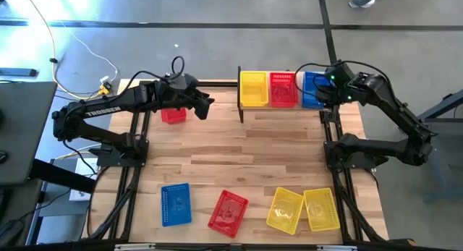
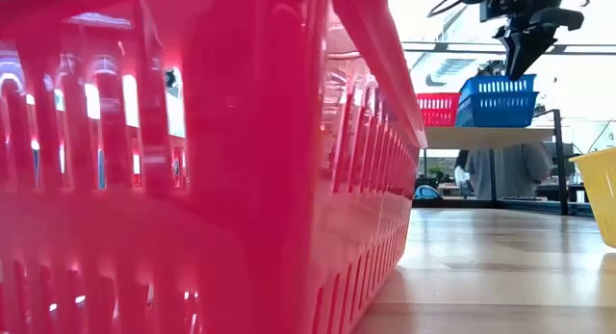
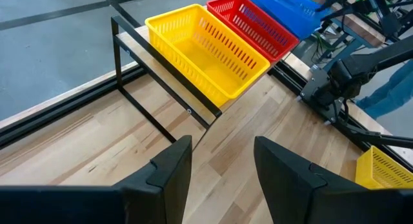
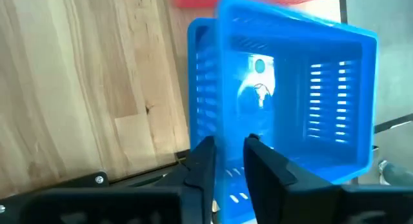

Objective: Stack baskets on shelf by color
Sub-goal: Stack the top blue basket on the blue basket on the shelf, then stack the left yellow basket on the yellow basket on the shelf

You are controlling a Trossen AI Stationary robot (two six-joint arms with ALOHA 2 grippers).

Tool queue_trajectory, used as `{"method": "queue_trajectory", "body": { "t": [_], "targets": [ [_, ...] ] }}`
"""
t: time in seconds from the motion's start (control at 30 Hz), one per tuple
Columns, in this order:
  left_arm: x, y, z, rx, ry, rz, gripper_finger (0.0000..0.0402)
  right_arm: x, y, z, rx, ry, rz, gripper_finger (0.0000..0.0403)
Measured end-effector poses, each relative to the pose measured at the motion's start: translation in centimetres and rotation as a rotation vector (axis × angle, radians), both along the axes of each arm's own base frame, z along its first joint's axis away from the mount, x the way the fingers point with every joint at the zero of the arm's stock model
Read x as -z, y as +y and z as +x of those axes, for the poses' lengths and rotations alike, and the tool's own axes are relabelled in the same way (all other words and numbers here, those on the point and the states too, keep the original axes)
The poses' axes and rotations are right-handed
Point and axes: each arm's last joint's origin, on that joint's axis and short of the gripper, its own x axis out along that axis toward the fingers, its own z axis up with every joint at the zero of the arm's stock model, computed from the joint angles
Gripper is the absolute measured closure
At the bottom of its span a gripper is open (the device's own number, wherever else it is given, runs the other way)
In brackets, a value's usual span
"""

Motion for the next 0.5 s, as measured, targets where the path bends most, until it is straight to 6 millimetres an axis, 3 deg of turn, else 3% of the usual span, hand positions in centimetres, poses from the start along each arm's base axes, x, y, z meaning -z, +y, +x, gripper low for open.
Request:
{"method": "queue_trajectory", "body": {
  "t": [0.17, 0.5],
  "targets": [
    [0.0, 0.0, 0.0, 0.0, 0.0, 0.0, 0.0245, -0.3, 0.1, 0.0, -0.002, -0.013, -0.003, 0.0322],
    [0.0, 0.0, 0.0, 0.001, 0.001, 0.0, 0.0245, -3.5, 0.8, -0.7, 0.102, -0.141, -0.017, 0.0322]
  ]
}}
